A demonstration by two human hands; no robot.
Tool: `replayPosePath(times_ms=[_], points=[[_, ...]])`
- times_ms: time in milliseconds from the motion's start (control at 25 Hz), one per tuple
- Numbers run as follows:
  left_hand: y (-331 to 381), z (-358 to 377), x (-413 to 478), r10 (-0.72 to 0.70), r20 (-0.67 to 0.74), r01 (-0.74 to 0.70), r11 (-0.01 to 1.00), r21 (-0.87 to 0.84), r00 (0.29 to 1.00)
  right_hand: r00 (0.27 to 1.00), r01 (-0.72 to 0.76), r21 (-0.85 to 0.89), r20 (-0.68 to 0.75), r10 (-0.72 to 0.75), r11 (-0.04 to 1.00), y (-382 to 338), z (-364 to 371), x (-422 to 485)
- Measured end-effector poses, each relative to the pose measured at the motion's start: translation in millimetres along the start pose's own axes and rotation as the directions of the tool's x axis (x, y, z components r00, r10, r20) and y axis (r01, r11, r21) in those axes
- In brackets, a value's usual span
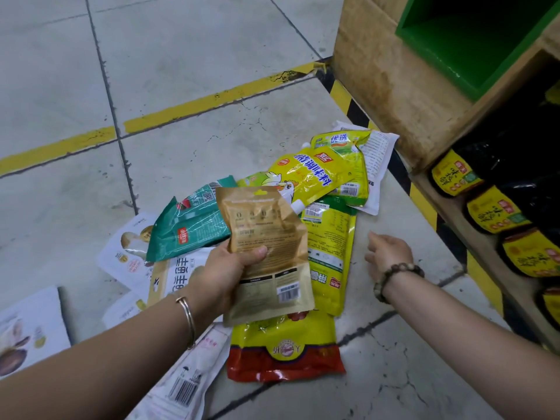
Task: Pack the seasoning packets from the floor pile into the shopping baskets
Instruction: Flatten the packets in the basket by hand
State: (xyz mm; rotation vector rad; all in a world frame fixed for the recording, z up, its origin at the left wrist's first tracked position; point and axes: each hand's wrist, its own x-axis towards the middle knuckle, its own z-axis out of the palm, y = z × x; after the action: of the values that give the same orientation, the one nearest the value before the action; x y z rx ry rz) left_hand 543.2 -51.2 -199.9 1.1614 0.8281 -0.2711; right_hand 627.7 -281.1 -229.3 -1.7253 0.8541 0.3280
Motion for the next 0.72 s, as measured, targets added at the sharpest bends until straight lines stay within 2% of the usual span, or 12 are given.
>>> replayPosePath(times_ms=[160, 280, 400, 720], points=[[-6, -2, 4, -0.025, -0.011, 0.025, 0.999, 0.025, 1.000, 0.995, -0.074, -0.150, 0.057, 0.083, 0.986, 8, 21, 1], [-8, 1, 6, -0.047, 0.001, 0.046, 0.999, 0.023, 0.999, 0.988, -0.148, -0.157, 0.020, 0.153, 0.976, -1, 29, 0], [-9, 0, 10, -0.059, -0.021, 0.059, 0.998, 0.010, 0.998, 0.971, -0.207, -0.231, 0.073, 0.229, 0.951, -12, 38, -6], [-10, 0, 12, -0.082, 0.040, 0.079, 0.994, 0.079, 0.996, 0.986, -0.155, -0.256, 0.020, 0.166, 0.954, -9, 59, -2]])
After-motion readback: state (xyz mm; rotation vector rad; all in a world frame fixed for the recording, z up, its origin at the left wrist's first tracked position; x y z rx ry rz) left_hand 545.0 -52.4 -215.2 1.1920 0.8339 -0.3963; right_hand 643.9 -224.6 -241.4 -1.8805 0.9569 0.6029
